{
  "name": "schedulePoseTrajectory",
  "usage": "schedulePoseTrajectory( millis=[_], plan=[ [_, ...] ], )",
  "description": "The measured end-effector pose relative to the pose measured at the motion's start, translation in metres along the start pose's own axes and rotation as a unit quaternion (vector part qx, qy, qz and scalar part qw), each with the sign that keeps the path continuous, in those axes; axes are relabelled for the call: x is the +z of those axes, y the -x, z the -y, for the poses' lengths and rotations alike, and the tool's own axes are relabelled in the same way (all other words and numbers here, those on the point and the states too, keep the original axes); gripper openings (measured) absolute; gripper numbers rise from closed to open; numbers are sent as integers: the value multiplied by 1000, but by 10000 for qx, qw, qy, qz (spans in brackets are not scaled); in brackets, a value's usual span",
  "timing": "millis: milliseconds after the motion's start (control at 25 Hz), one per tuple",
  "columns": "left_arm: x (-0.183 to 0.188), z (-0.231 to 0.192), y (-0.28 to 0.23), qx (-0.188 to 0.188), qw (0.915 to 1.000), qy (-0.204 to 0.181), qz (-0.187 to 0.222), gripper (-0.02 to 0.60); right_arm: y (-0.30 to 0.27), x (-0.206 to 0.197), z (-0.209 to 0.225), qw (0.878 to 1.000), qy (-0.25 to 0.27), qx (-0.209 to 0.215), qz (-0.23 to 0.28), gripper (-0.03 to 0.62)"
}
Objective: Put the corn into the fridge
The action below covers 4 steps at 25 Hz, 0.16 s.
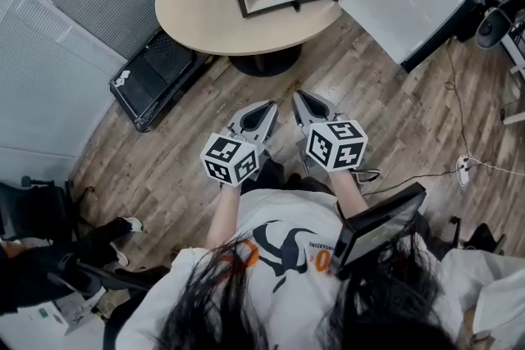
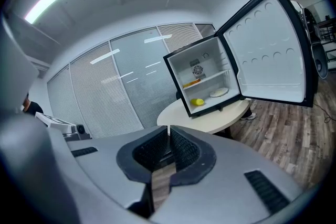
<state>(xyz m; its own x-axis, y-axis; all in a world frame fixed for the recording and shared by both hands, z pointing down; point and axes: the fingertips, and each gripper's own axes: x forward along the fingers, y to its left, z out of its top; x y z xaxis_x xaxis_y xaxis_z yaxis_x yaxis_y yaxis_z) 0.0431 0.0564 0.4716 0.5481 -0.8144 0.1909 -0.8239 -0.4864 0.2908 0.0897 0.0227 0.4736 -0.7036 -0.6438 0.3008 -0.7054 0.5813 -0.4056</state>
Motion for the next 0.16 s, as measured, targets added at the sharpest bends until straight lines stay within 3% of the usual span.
schedulePoseTrajectory(
  millis=[160],
  plan=[
    [0, 6, 4, 61, 10000, -18, 60, 15, 5, 0, 0, 10000, 53, 44, 5, 28]
  ],
)
